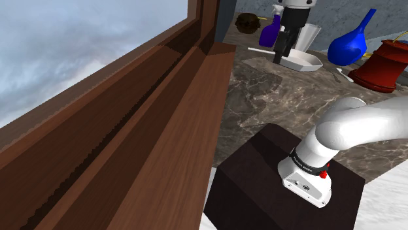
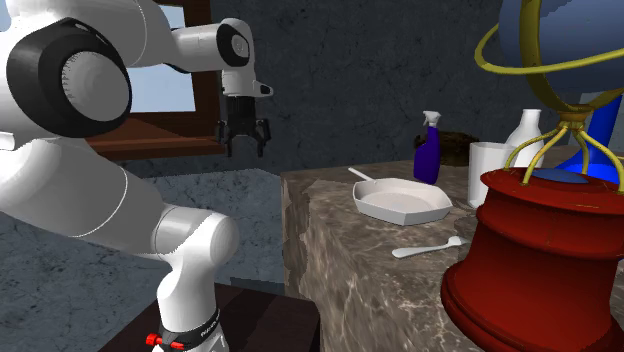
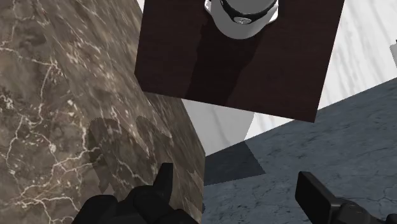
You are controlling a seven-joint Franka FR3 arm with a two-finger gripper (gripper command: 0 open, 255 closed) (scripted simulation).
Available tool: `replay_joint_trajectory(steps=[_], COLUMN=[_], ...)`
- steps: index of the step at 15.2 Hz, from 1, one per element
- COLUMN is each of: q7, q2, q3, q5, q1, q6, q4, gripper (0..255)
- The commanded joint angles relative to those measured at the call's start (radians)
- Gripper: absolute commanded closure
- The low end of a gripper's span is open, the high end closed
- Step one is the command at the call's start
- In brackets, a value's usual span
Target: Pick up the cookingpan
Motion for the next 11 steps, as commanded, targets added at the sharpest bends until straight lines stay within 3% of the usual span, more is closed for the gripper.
replay_joint_trajectory(steps=[1, 11], q7=[0.0, -0.363], q2=[0.0, 0.142], q3=[0.0, -0.262], q5=[0.0, -0.151], q1=[0.0, -0.013], q6=[0.0, 0.131], q4=[0.0, 0.06], gripper=[0, 0])
